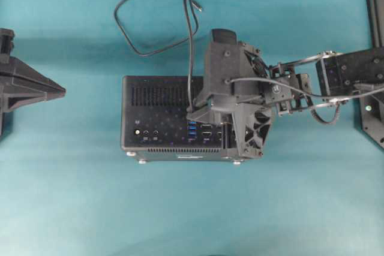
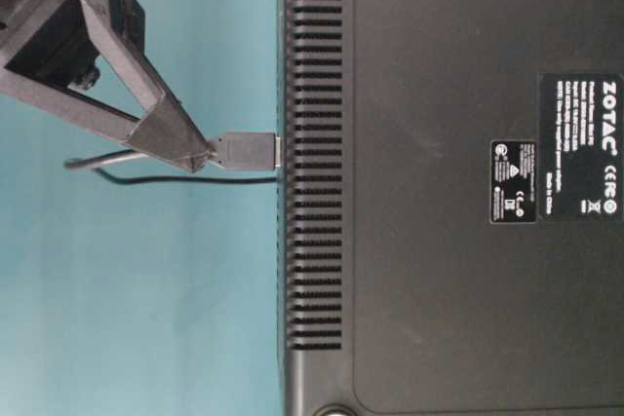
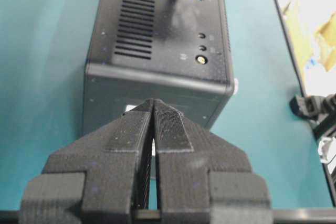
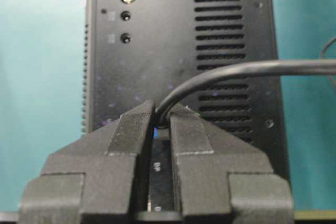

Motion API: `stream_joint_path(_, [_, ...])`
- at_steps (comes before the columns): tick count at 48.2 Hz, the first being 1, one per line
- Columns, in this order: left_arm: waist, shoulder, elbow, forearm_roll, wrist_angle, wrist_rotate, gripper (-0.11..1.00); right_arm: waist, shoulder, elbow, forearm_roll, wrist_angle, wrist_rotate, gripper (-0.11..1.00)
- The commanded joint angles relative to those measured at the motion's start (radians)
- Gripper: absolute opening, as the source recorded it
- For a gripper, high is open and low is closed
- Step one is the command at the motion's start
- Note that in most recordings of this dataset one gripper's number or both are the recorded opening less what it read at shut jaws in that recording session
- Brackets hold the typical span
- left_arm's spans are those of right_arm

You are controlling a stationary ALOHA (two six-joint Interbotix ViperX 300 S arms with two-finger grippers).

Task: Insert the USB into the PC box with both arms.
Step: 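Align the plug with a blue USB port and push it in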

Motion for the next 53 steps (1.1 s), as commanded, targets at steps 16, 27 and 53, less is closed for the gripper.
stream_joint_path(16, [-0.002, 0.003, -0.011, 0.003, -0.005, -0.002, 0.00, -0.015, -0.015, -0.005, 0.017, -0.035, -0.002, 0.07])
stream_joint_path(27, [0.000, 0.003, -0.012, 0.003, -0.005, -0.002, 0.00, -0.028, -0.015, 0.006, 0.008, -0.035, -0.002, 0.07])
stream_joint_path(53, [0.000, 0.003, -0.011, 0.003, -0.005, -0.002, 0.00, 0.023, 0.005, 0.008, 0.054, -0.038, 0.002, 0.07])
